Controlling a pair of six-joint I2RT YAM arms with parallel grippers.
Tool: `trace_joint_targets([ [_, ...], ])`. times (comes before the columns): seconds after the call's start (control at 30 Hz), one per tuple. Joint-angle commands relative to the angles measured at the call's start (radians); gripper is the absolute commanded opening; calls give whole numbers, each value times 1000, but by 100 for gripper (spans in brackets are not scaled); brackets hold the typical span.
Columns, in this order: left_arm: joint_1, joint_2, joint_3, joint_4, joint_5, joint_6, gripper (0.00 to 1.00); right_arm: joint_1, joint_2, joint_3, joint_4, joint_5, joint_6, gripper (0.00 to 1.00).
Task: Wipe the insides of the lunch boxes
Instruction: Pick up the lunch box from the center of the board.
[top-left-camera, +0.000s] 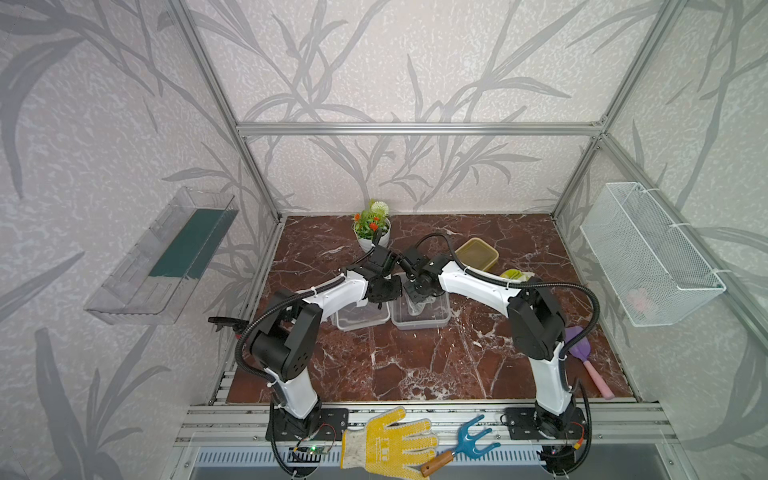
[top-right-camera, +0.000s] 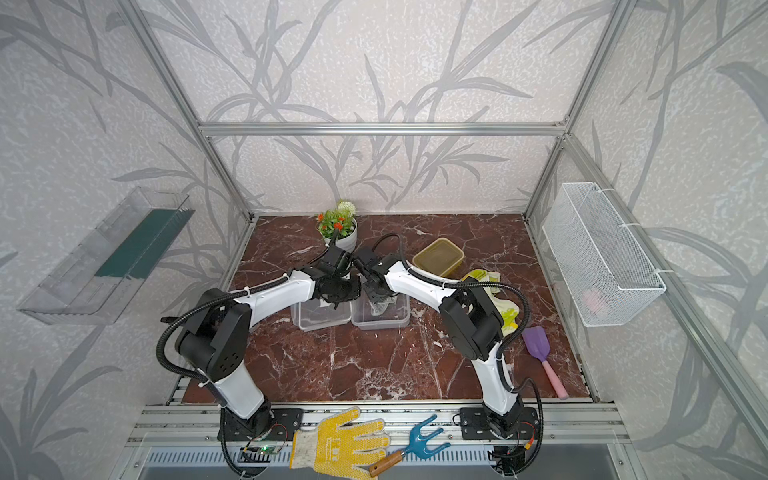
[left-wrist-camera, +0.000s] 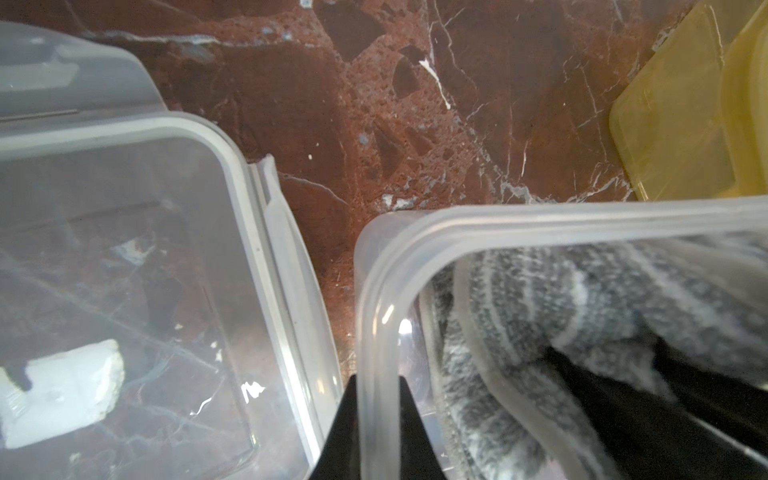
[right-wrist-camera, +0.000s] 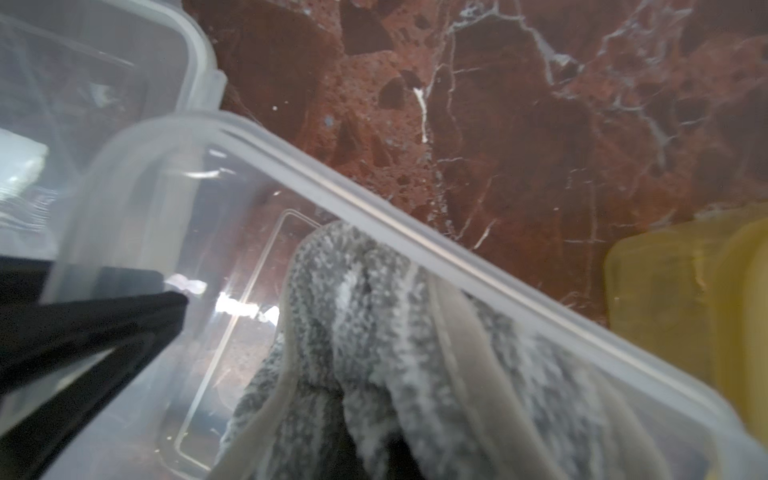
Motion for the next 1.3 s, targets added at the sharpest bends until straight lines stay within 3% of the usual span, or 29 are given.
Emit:
trace_joint_targets([
  [0.0, -79, -3, -16, -33, 17, 6, 12, 2, 40, 66, 187, -128, 95, 0],
  [0.4, -78, -7, -27, 17, 26, 4, 12, -10, 19, -33, 290, -406, 199, 0],
  [0.67, -67, -14, -13, 2, -25, -18, 12, -11, -9, -99, 260, -536, 256, 0],
  [1.27, -33, -3, 47, -67, -95, -21, 16, -26, -108, -118, 287, -631, 286, 0],
])
